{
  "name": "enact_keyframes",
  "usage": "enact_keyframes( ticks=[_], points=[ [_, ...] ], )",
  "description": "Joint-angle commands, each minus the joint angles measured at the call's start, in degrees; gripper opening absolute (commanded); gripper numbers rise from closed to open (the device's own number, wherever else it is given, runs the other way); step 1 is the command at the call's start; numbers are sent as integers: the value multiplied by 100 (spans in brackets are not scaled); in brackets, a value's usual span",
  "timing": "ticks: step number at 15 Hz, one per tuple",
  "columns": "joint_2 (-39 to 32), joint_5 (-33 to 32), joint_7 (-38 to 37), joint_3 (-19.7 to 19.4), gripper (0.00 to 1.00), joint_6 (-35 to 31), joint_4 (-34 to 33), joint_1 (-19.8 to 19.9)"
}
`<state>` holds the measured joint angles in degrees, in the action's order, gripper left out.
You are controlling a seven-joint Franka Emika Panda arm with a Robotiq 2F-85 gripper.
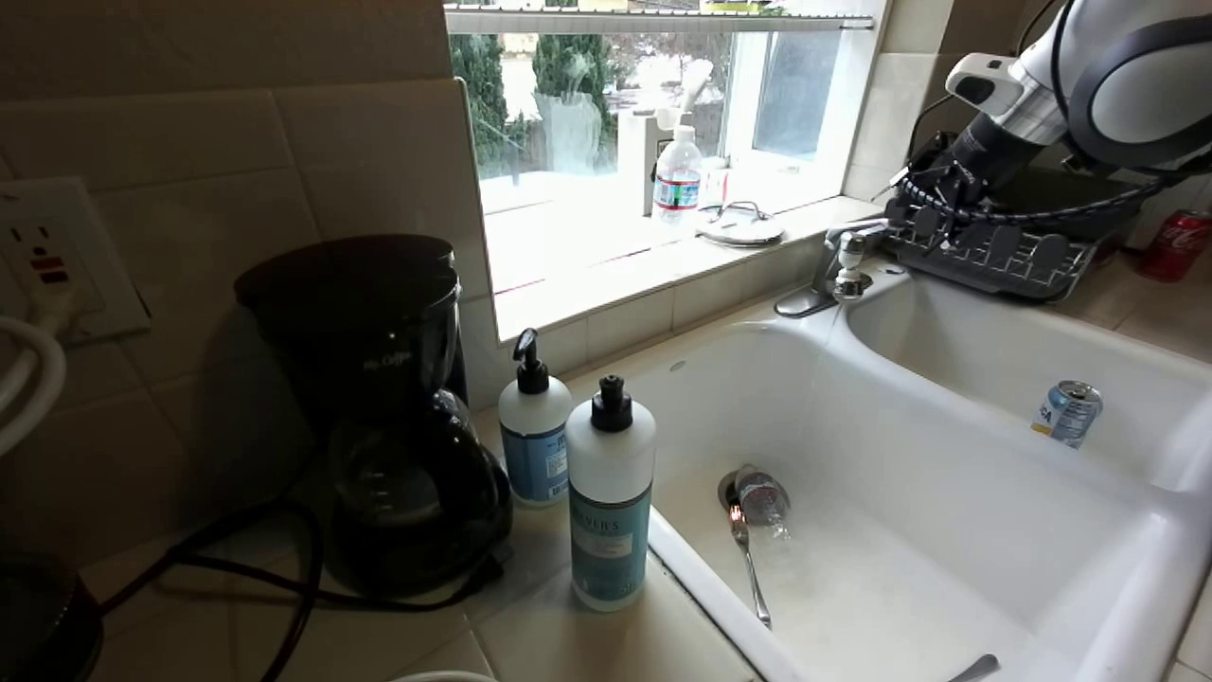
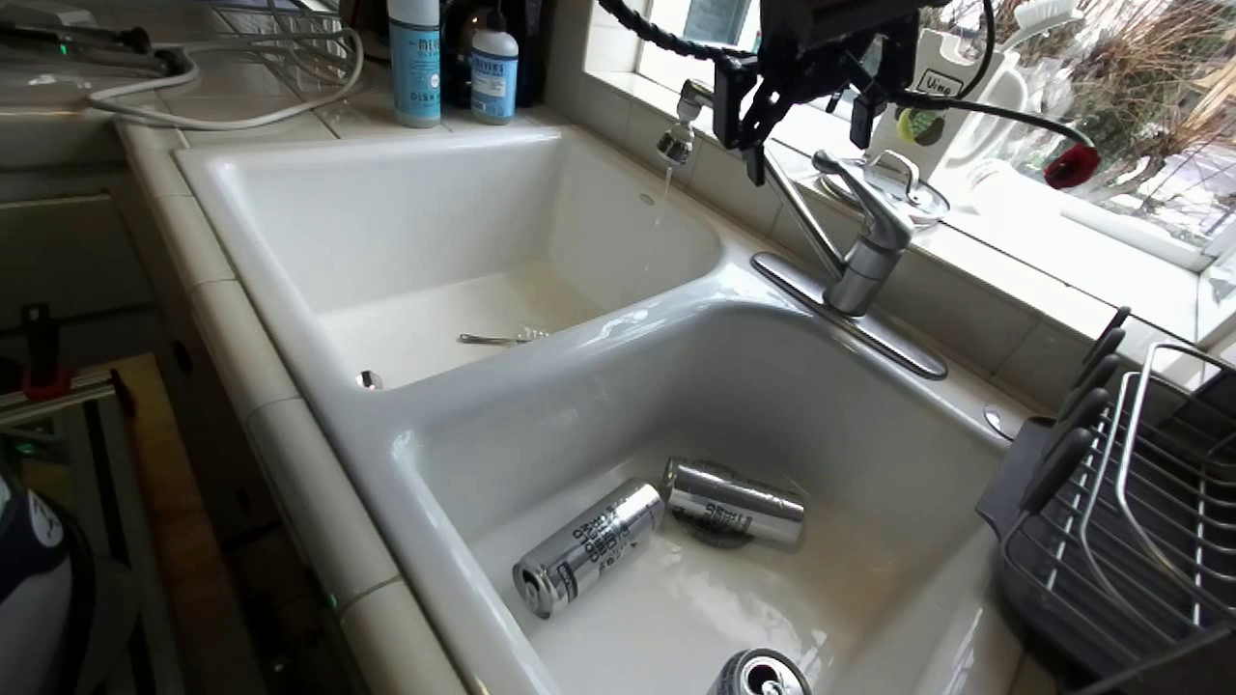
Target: Press on the faucet handle
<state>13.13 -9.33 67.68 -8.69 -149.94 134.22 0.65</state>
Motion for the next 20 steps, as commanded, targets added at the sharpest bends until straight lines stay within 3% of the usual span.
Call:
enact_keyframes(
  ticks=[1,12,20],
  points=[
    [244,28,11,32,100,17,287,7],
    [39,-51,150,-5,100,-357,290,25],
    [-177,631,920,-173,100,-195,178,-174]
  ],
)
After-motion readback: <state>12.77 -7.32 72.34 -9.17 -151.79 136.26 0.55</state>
